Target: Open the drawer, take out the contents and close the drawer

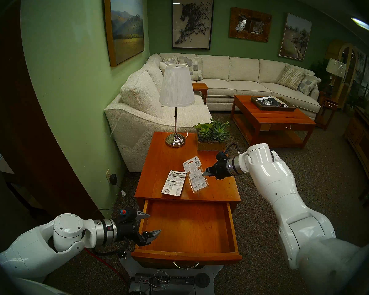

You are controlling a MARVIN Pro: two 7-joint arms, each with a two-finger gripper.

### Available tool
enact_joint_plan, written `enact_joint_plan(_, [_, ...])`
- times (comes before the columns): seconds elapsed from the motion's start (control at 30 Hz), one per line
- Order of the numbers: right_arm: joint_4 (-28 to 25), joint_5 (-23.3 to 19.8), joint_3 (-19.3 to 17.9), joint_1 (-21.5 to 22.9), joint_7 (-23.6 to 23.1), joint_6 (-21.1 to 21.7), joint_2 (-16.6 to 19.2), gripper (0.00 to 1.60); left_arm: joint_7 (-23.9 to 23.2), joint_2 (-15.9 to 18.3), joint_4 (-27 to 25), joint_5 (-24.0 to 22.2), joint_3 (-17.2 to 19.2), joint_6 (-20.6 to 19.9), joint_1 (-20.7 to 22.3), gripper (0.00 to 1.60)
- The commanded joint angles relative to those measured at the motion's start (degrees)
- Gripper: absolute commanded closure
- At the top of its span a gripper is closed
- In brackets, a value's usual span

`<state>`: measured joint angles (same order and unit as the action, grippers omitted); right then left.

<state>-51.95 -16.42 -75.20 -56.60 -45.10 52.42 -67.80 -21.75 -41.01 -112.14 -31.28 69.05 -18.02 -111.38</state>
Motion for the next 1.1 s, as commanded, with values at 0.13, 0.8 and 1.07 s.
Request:
enact_joint_plan(0.13, [8.2, -0.3, -3.0, 7.5, 3.8, -1.5, -4.8, 1.6, -0.1, -0.1, -1.2, 0.0, 0.5, 0.4, 0.7, 0.0])
enact_joint_plan(0.8, [24.0, -0.1, -4.2, 15.1, 9.1, -4.5, -7.9, 0.03, -0.1, -0.1, -1.2, 0.0, 0.5, 0.4, 0.7, 0.0])
enact_joint_plan(1.07, [26.7, 0.9, -2.7, 17.3, 7.8, -6.2, -7.0, 0.0, -0.1, 0.0, -1.3, 0.0, 0.6, 0.5, 0.7, 0.0])
